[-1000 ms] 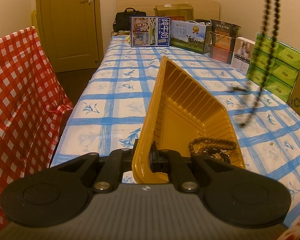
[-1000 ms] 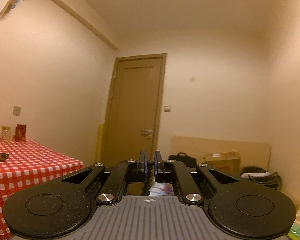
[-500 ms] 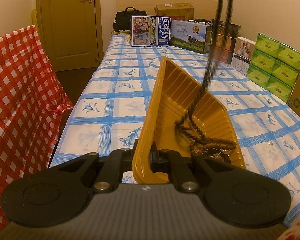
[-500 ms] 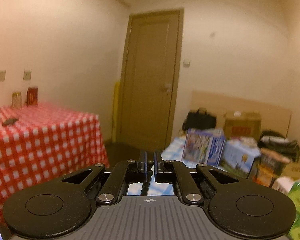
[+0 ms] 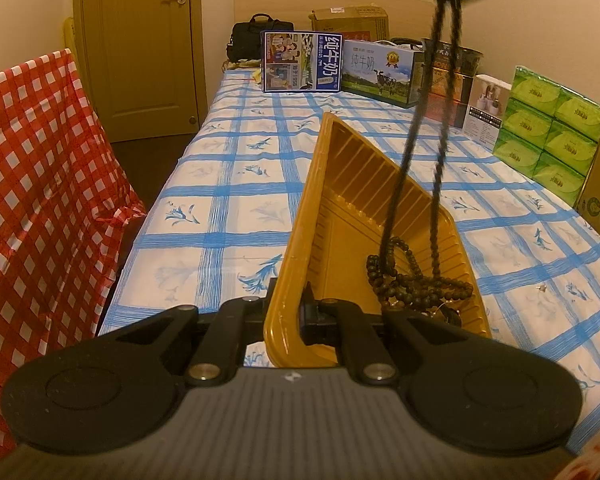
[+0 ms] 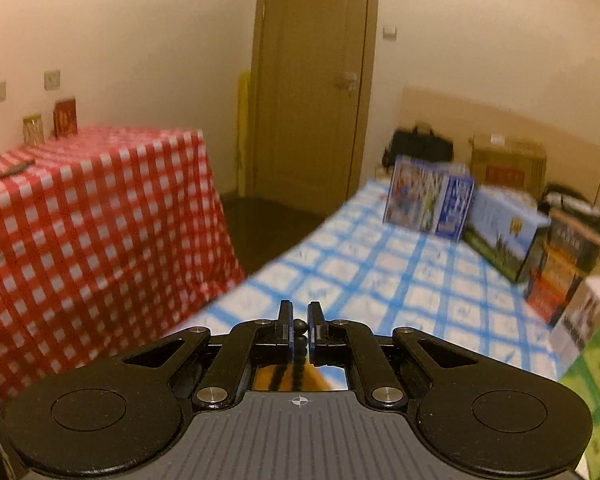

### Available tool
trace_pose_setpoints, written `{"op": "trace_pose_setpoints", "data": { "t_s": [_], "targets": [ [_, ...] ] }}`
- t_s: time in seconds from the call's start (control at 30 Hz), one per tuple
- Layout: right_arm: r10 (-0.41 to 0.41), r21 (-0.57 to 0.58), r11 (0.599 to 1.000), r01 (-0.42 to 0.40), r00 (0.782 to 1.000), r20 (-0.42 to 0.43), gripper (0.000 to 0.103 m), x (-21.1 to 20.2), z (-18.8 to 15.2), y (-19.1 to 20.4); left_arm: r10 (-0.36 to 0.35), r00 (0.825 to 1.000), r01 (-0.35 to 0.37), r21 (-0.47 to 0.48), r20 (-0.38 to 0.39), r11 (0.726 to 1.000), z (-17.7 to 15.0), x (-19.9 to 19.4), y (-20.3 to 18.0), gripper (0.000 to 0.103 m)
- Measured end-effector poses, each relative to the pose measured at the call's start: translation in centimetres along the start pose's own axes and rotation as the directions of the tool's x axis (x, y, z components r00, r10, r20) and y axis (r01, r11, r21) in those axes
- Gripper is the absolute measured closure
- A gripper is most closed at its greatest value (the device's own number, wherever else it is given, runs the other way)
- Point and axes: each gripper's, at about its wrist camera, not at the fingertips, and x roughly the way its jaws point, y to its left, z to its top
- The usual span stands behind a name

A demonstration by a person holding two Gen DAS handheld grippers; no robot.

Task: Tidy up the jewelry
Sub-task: 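Raise the dangling bead strand high and lower it into the orange tray, then open the right tool to drop the strand into the tray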

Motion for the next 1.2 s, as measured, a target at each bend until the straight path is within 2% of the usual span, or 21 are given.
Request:
{"op": "trace_pose_setpoints", "data": {
  "t_s": [0.33,0.63,0.87,1.03,1.1,1.13,1.17,1.2],
  "targets": [
    [0.010,0.062,0.998,0.000,0.987,-0.159,0.096,3.5,-4.8,-1.5,-0.001,1.000,0.001,-0.001,-0.001,1.000,0.0,0.0,0.3,0.097],
    [0.054,0.113,0.993,-0.022,0.958,-0.283,0.096,6.1,-8.1,-1.5,-0.001,1.000,0.001,-0.001,-0.002,1.000,-0.1,0.0,0.3,0.097],
    [0.084,0.151,0.988,-0.039,0.950,-0.301,0.096,6.4,-9.2,-1.9,0.000,1.000,0.000,-0.002,-0.002,1.000,0.0,0.0,0.4,0.097],
    [0.086,0.188,0.981,-0.035,0.959,-0.270,0.096,5.7,-9.1,-2.6,0.000,1.000,0.000,-0.002,-0.004,1.000,0.0,0.0,0.5,0.097],
    [0.074,0.205,0.979,-0.023,0.967,-0.245,0.091,5.0,-8.9,-3.2,0.000,1.000,0.000,-0.002,-0.003,1.000,0.0,0.0,0.6,0.097],
    [0.062,0.208,0.978,-0.013,0.971,-0.232,0.082,4.6,-8.8,-3.5,0.000,1.000,0.000,-0.002,-0.003,1.000,-0.1,0.0,0.5,0.097],
    [0.044,0.214,0.977,0.003,0.975,-0.217,0.069,4.0,-8.8,-3.9,0.000,1.000,0.000,-0.002,-0.003,1.000,0.0,0.0,0.6,0.097],
    [0.030,0.221,0.975,0.015,0.979,-0.202,0.062,3.5,-8.8,-4.2,-0.001,1.000,0.001,-0.002,-0.003,1.000,0.0,0.0,0.6,0.097]
  ]
}}
